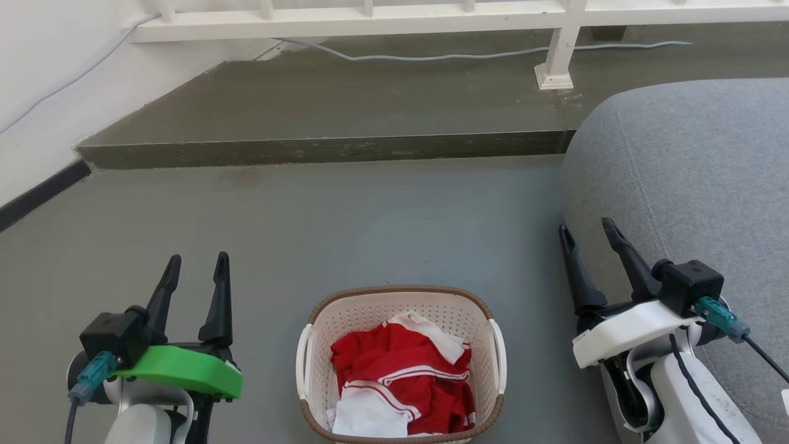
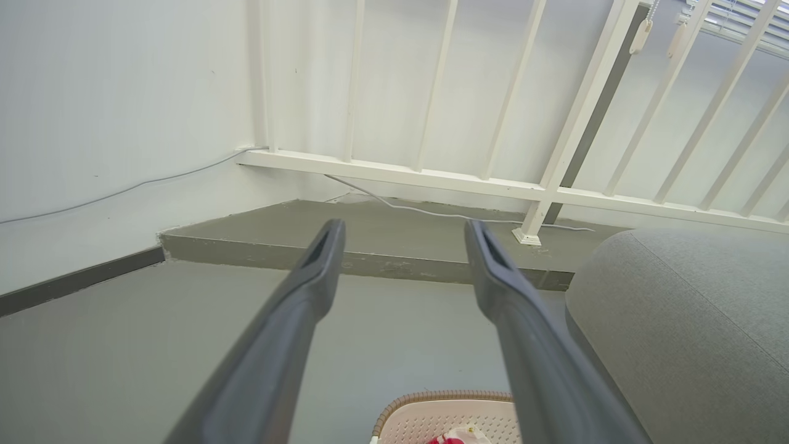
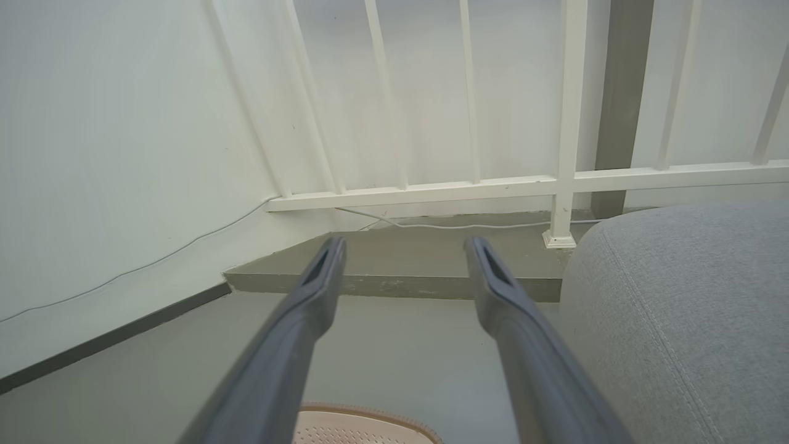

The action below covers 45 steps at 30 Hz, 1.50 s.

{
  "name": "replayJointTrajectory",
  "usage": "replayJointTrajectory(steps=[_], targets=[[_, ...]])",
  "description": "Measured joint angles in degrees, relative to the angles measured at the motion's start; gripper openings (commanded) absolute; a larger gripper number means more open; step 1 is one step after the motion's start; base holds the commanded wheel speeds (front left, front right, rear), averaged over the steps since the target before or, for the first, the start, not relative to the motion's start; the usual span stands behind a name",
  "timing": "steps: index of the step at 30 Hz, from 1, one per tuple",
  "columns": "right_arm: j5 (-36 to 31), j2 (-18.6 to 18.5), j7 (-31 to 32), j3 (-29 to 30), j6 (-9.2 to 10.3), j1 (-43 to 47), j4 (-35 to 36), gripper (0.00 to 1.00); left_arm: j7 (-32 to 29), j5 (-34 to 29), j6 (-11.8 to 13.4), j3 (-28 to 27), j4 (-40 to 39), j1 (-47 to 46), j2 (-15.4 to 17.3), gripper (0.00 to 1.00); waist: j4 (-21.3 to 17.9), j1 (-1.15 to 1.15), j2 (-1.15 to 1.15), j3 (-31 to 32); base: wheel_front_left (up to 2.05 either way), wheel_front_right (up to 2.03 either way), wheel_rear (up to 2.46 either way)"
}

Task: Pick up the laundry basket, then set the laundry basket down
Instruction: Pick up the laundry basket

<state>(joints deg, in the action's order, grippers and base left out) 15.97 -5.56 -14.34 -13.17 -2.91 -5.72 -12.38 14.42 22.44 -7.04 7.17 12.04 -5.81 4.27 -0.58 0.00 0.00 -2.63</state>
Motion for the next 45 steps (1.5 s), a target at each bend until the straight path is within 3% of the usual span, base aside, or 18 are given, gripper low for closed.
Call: replayJointTrajectory(steps=[13, 27, 45], targets=[[0.0, 0.35, 0.0, 1.85, 0.56, 0.0, -0.21, 1.0, 0.01, -0.01, -0.08, 0.35, -0.46, -0.21, -0.12, 1.0, -0.77, 0.0, 0.0, -4.48, 0.0, 0.0, 0.0], [-0.41, 1.2, -0.01, 2.05, 1.49, -2.76, -3.94, 1.0, 0.01, 3.21, -0.09, 5.37, 2.89, -6.56, 1.18, 1.0, -1.39, 0.0, 0.0, -14.48, 0.0, 0.0, 0.0], [-1.47, 1.67, -0.08, 0.87, 1.49, -13.35, -14.57, 1.0, -0.65, 8.83, -0.09, 11.4, 15.03, -18.63, 4.99, 1.0, -0.97, 0.01, 0.0, -29.1, 0.0, 0.0, 0.0]])
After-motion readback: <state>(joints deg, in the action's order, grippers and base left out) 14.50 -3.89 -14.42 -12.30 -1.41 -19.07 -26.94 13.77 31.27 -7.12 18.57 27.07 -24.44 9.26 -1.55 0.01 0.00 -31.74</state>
